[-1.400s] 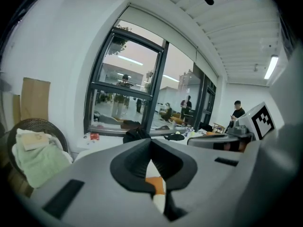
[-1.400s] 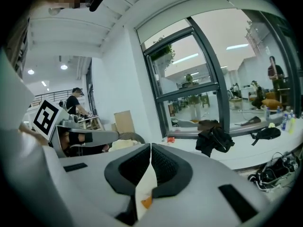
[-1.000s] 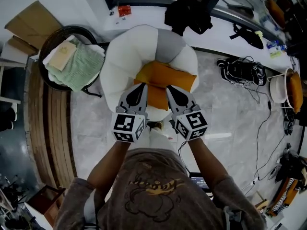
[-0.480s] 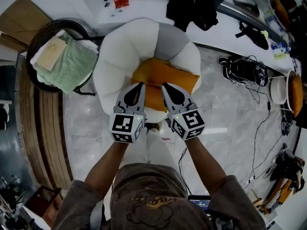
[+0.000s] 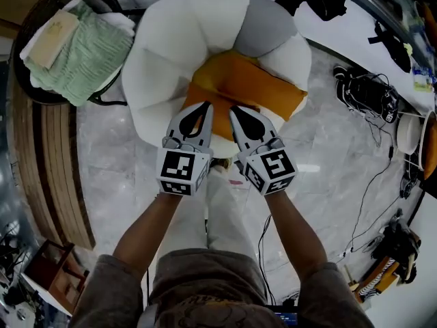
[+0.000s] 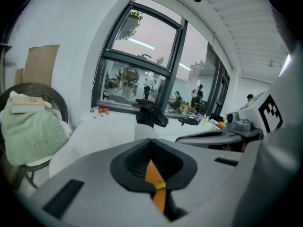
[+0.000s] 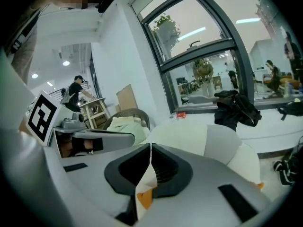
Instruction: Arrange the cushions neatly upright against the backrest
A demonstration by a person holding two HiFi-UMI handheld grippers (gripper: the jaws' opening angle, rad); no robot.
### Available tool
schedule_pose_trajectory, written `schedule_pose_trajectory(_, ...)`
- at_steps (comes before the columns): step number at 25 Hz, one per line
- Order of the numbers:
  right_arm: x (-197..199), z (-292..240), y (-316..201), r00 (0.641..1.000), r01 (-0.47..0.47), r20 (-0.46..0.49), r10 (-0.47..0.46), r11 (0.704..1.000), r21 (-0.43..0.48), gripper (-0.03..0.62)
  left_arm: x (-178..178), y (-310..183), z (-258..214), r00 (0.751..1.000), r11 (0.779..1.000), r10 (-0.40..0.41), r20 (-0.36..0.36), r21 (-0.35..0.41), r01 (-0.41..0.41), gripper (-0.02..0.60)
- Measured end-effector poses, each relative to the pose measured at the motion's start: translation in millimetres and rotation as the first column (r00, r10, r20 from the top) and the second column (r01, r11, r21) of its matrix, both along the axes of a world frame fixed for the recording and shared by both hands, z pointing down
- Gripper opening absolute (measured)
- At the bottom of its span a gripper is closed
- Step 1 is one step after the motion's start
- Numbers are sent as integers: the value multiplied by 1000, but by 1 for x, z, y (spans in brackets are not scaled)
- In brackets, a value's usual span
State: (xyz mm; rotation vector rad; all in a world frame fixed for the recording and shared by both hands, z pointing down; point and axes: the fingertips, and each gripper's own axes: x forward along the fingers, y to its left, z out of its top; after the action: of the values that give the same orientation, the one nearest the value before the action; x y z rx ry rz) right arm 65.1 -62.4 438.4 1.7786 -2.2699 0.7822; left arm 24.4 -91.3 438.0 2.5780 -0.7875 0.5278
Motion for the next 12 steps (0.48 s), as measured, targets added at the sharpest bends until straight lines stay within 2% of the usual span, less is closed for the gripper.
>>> schedule_pose_trajectory(9, -10, 108, 8, 999, 28, 17, -27, 997, -75, 23, -10, 15, 108, 999, 999, -18, 52, -51, 20, 5)
schedule_pose_trajectory(12, -18, 136, 9, 999, 48, 18, -47, 994, -101, 23, -15, 23, 139, 997, 996, -24, 74, -89, 31, 5)
